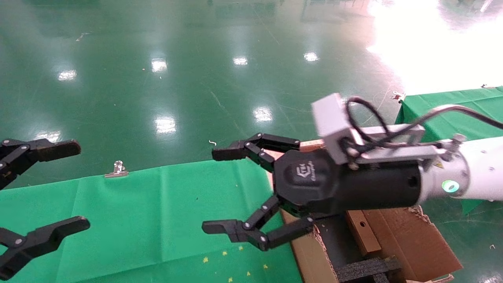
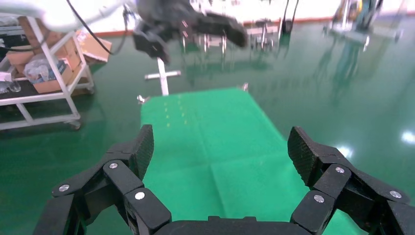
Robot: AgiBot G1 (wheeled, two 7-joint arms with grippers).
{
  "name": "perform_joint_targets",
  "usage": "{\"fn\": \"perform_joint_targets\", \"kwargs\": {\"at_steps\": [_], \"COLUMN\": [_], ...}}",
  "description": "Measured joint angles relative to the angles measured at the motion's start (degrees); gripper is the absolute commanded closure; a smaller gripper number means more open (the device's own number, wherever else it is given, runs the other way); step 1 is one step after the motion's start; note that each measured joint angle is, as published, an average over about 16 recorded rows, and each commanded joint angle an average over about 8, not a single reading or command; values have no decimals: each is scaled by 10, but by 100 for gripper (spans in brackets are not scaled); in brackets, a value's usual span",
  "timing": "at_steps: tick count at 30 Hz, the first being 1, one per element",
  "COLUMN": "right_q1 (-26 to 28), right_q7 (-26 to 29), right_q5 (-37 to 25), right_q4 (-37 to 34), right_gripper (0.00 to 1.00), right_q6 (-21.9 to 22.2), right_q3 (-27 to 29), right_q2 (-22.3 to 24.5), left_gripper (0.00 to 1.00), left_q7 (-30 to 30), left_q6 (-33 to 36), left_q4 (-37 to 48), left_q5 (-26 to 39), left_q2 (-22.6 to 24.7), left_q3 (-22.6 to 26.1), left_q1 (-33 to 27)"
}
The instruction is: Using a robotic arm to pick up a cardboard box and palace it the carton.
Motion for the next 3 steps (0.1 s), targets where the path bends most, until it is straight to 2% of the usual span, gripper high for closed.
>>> {"fn": "perform_joint_targets", "kwargs": {"at_steps": [3], "right_q1": [-15], "right_q7": [-21], "right_q5": [8], "right_q4": [-1], "right_gripper": [0], "right_q6": [-9], "right_q3": [20], "right_q2": [-2], "left_gripper": [0], "left_q7": [0], "left_q6": [0], "left_q4": [0], "left_q5": [0], "left_q2": [0], "left_q3": [0], "left_q1": [0]}}
